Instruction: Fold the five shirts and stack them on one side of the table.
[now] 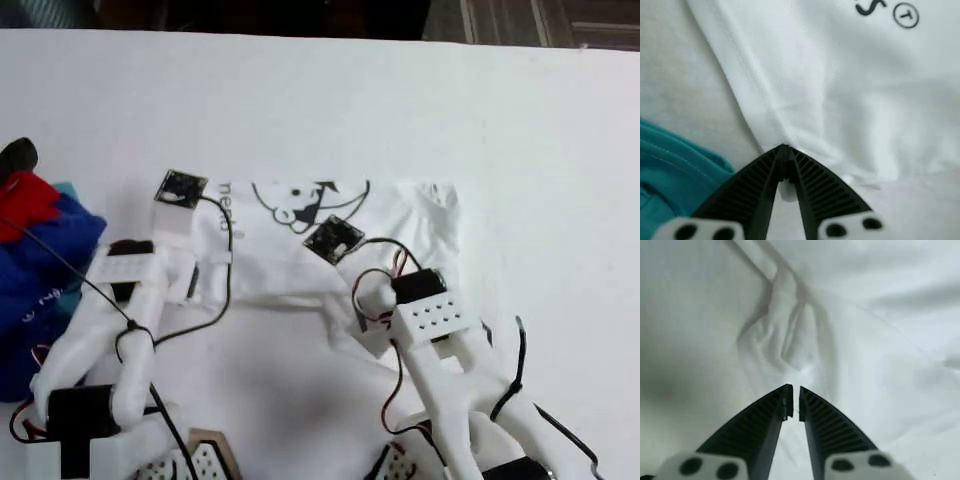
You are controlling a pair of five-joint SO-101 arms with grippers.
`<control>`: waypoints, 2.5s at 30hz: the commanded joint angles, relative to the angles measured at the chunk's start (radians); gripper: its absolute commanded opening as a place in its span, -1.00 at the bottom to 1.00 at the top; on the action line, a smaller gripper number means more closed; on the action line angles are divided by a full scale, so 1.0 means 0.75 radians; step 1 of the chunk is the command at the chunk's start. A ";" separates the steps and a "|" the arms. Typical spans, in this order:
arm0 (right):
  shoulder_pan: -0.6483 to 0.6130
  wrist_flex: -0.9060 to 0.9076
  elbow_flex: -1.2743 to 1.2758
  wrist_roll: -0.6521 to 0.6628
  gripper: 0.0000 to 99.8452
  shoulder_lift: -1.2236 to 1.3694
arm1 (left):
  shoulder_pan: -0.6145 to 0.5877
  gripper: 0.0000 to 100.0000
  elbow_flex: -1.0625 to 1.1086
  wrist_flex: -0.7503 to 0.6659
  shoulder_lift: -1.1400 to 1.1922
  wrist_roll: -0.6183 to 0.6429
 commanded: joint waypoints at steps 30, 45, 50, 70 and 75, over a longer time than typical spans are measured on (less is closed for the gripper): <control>-0.028 -0.157 -0.219 -0.078 -0.75 0.324 | -0.006 -0.95 0.001 -0.035 -0.037 0.002; -0.030 -0.157 -0.213 -0.076 -0.75 0.349 | -0.006 -0.95 0.003 -0.035 -0.037 0.002; -0.019 -0.212 -0.223 -0.076 -0.75 0.492 | -0.006 -0.95 0.003 -0.035 -0.037 0.002; -0.095 0.095 -0.303 -0.074 -0.96 0.294 | -0.006 -0.95 0.003 -0.035 -0.037 0.002; -0.261 0.009 -0.190 -0.074 -0.96 0.294 | -0.006 -0.95 0.003 -0.035 -0.037 0.002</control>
